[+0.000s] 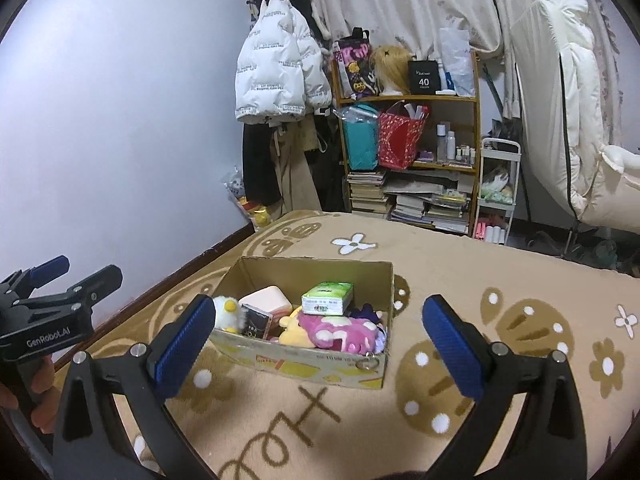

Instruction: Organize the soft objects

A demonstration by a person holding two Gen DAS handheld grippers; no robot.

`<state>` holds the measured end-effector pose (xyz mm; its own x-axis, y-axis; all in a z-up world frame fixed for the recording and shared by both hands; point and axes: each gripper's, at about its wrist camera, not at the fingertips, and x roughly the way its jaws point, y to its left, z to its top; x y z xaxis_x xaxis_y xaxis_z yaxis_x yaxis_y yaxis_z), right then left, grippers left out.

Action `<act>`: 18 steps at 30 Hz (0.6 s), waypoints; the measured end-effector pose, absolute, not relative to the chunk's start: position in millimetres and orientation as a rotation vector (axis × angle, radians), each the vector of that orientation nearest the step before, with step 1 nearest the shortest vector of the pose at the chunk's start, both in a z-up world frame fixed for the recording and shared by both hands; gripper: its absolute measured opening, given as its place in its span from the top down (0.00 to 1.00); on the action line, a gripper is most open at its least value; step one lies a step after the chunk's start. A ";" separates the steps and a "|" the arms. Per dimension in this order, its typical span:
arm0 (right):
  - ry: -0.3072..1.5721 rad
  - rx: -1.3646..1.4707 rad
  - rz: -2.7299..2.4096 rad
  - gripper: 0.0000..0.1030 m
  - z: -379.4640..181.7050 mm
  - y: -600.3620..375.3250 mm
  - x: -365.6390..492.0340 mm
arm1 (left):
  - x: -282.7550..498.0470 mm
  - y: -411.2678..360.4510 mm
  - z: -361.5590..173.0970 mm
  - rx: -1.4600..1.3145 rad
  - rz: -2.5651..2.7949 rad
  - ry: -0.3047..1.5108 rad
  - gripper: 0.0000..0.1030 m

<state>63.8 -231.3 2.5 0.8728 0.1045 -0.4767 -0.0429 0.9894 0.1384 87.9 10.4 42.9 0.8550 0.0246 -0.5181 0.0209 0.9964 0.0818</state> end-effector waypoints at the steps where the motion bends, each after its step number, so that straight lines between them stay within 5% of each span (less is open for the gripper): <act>1: 0.502 0.124 0.075 0.00 3.1 -232.3 60.6 | 82.0 10.2 43.2 0.088 0.000 0.542 0.00; 18: 0.477 0.136 0.059 0.00 -8.8 -247.3 19.5 | 43.8 21.1 37.2 0.061 -0.032 0.496 0.00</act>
<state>19.5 -247.3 -8.8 0.8867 0.0880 -0.4538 -0.0246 0.9893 0.1438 43.8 21.1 37.2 0.8788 -0.0160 -0.4768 0.0456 0.9977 0.0506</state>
